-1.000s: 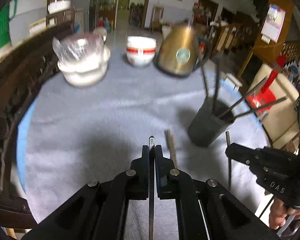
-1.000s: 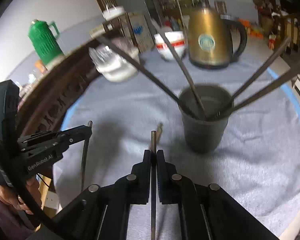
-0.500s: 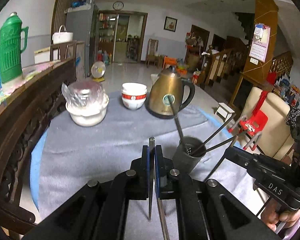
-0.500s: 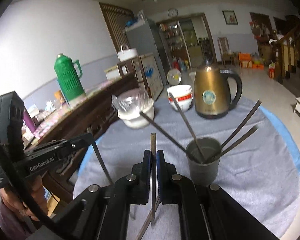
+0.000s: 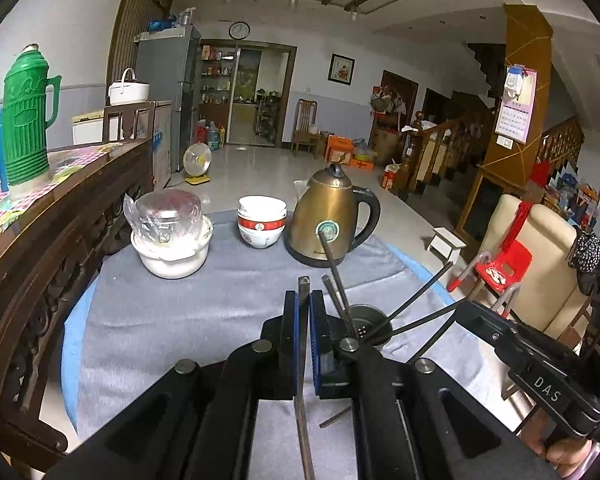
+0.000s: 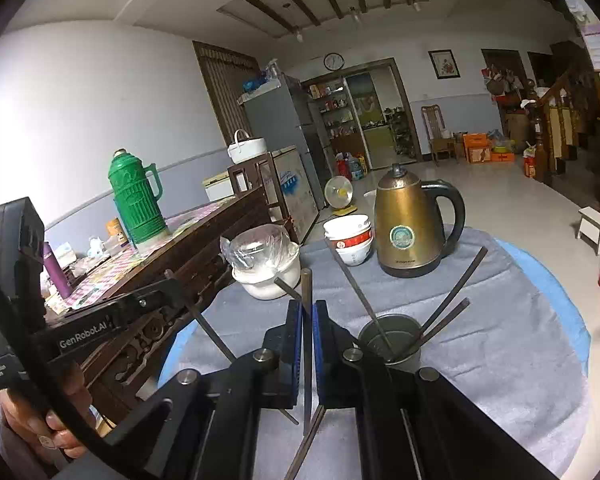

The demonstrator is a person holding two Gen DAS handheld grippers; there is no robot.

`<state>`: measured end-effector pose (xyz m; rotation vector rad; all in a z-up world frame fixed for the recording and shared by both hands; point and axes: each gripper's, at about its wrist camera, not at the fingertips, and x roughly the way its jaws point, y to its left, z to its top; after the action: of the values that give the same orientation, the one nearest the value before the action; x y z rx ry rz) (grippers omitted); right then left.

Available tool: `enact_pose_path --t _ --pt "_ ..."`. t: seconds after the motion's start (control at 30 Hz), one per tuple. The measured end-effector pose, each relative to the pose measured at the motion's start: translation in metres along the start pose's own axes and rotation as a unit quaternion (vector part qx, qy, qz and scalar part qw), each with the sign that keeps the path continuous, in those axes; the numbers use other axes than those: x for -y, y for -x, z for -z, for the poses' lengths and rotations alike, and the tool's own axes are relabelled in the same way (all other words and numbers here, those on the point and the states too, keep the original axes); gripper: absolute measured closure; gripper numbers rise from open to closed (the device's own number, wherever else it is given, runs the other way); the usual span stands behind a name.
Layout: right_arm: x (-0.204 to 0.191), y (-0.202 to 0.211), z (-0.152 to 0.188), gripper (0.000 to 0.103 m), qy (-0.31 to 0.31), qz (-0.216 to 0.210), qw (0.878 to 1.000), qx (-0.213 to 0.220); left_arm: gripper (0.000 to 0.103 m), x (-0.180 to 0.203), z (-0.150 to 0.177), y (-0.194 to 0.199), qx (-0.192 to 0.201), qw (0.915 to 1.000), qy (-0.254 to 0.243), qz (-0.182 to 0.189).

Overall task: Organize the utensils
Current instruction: 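Lift both chopsticks and lower them upright into the grey cup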

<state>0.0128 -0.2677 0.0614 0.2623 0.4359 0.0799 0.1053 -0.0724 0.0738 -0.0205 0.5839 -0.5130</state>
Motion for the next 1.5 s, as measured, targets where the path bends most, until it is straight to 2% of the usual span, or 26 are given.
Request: enact_pose_path --t 0.43,0.9,1.27,1.5 --pt "0.013 0.023 -0.022 0.097 -0.005 0.026 0.999 0.039 0.098 0.016 -0.015 0.004 0.005 0.9999 -0.003 0.012" --pt "0.021 0.029 -0.046 0.097 -0.002 0.055 0.996 0.069 0.098 0.036 -0.038 0.005 0.011 0.9996 0.002 0.027" --pt "0.032 0.024 -0.072 0.097 -0.004 0.080 0.992 0.102 0.098 0.059 -0.076 0.002 0.054 0.9978 0.006 0.037" --pt "0.043 0.016 -0.079 0.097 -0.011 0.109 0.987 0.122 0.098 0.068 -0.081 -0.018 0.085 0.9957 0.017 0.032"
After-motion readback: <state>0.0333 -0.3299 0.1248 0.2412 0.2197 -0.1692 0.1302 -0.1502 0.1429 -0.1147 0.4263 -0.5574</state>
